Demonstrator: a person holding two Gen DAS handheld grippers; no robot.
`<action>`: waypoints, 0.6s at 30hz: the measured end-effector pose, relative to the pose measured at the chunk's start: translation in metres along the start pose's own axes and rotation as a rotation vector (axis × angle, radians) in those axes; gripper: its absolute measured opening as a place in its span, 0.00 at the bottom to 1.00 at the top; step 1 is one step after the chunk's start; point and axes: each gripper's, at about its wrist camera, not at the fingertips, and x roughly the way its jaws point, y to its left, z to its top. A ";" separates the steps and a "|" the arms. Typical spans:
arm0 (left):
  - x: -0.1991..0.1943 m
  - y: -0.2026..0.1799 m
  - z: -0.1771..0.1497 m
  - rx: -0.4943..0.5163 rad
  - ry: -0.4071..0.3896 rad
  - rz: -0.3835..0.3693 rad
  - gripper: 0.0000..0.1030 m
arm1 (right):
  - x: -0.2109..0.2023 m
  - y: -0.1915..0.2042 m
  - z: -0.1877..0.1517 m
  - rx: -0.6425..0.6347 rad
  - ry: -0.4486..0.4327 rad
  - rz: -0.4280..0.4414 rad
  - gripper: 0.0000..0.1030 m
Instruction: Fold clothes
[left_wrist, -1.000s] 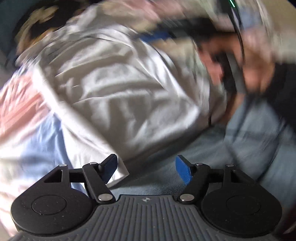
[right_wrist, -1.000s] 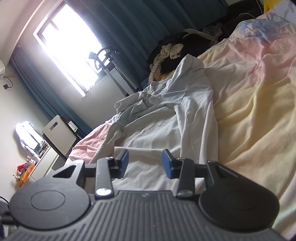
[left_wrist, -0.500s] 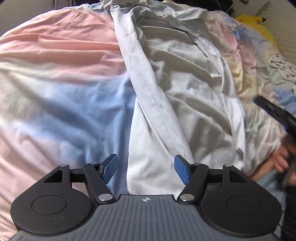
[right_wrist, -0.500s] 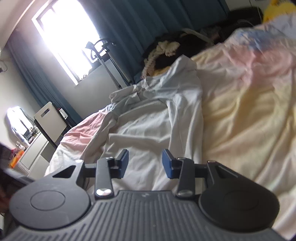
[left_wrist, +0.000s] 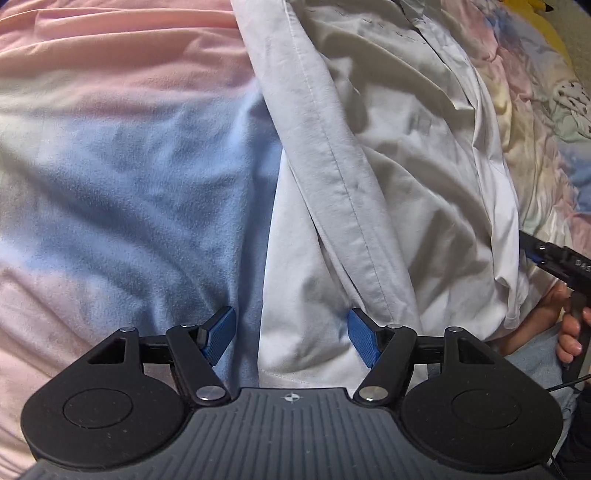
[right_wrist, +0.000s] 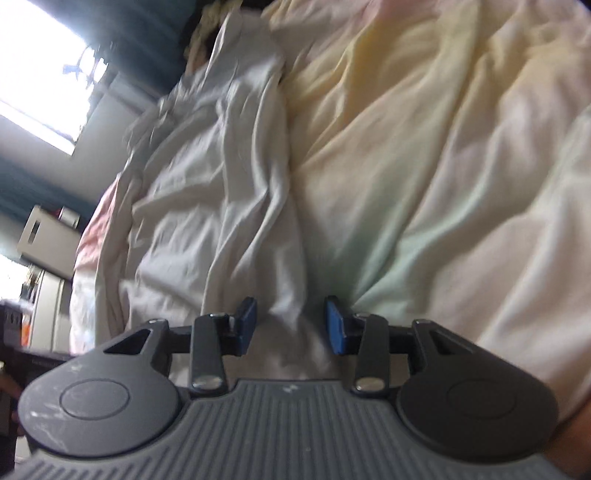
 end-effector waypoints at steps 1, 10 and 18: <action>0.001 -0.001 0.001 0.001 0.009 -0.003 0.68 | 0.000 0.002 -0.001 -0.005 0.011 -0.004 0.41; 0.013 -0.007 0.005 0.033 0.090 -0.081 0.68 | 0.001 0.020 -0.007 -0.039 0.112 0.134 0.41; 0.002 -0.024 -0.004 0.124 0.005 -0.039 0.15 | 0.006 0.025 -0.010 -0.093 0.112 0.085 0.21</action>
